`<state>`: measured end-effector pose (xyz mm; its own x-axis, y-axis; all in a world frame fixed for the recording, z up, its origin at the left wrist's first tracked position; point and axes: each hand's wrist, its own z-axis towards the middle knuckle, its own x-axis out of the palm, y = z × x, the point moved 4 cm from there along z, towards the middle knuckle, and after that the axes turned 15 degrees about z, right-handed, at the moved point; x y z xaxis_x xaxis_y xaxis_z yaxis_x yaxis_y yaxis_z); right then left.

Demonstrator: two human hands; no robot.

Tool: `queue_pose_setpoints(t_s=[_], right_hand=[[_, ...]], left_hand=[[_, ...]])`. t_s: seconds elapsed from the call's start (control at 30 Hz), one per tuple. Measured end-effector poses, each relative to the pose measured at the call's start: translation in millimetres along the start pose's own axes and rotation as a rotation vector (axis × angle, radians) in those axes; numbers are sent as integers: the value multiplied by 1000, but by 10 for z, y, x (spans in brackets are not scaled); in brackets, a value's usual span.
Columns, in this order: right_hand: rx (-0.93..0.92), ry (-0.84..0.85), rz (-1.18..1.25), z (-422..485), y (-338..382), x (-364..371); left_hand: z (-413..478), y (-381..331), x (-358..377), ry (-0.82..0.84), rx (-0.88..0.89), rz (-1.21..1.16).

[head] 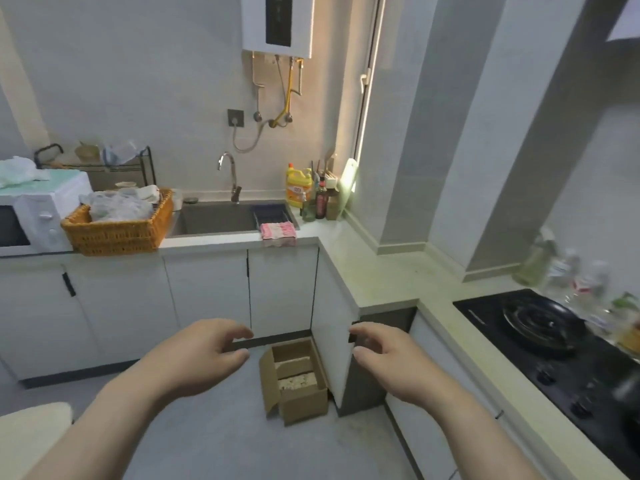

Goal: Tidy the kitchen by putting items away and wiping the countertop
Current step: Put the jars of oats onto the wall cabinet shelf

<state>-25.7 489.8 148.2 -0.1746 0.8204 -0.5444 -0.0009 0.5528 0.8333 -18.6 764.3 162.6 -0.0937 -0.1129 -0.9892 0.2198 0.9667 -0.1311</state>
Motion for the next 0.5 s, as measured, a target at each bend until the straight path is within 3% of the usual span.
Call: queue_pose_setpoints(t_s=[0.2, 0.5], right_hand=[[184, -233, 100, -650, -654, -644], [402, -472, 99, -1786, -1579, -1433]], left_hand=[[506, -914, 227, 62, 251, -21], [590, -2619, 600, 149, 562, 54]])
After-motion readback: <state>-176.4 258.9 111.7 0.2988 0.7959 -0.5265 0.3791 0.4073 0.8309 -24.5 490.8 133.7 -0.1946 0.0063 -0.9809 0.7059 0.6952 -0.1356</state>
